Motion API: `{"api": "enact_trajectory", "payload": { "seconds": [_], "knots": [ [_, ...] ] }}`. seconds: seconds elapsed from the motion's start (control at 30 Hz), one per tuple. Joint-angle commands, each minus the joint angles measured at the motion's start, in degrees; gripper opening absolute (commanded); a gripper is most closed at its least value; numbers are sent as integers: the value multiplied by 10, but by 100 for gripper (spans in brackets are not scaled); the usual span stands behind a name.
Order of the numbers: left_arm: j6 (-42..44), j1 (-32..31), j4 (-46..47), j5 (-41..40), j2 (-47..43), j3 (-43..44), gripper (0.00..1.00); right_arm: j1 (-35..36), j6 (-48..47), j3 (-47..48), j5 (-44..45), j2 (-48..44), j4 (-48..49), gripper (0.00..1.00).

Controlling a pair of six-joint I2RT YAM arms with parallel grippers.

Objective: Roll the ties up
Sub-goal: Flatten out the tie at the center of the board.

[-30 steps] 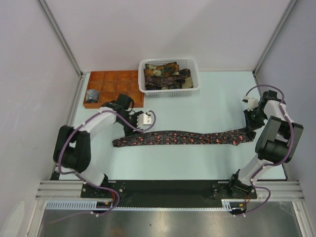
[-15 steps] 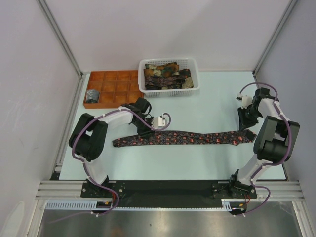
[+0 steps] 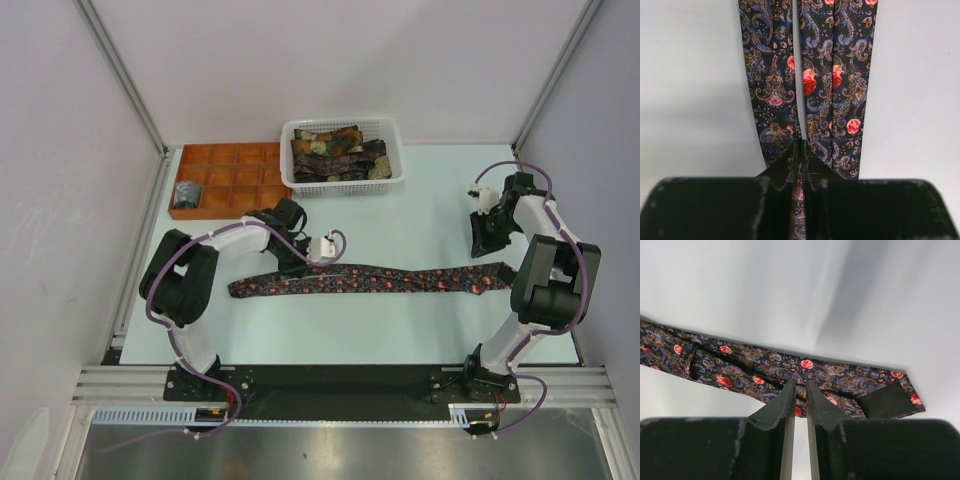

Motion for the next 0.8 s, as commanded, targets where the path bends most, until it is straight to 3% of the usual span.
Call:
{"api": "enact_trajectory", "payload": {
  "seconds": [0.0, 0.07, 0.3, 0.67, 0.77],
  "knots": [
    [9, -8, 2, 2, -21, -6, 4, 2, 13, 24, -13, 3, 0, 18],
    [3, -10, -1, 7, -42, -6, 0, 2, 14, 24, -15, -1, -1, 18],
    [25, -13, -64, 25, -142, -30, 0, 10, 8, 16, -33, -18, -7, 18],
    [55, -13, -79, -15, -139, -110, 0, 60, 1, 24, -52, -10, -23, 20],
    [49, -13, -72, -42, -128, -124, 16, 66, -8, 27, -51, -3, -35, 20]
  ]
}}
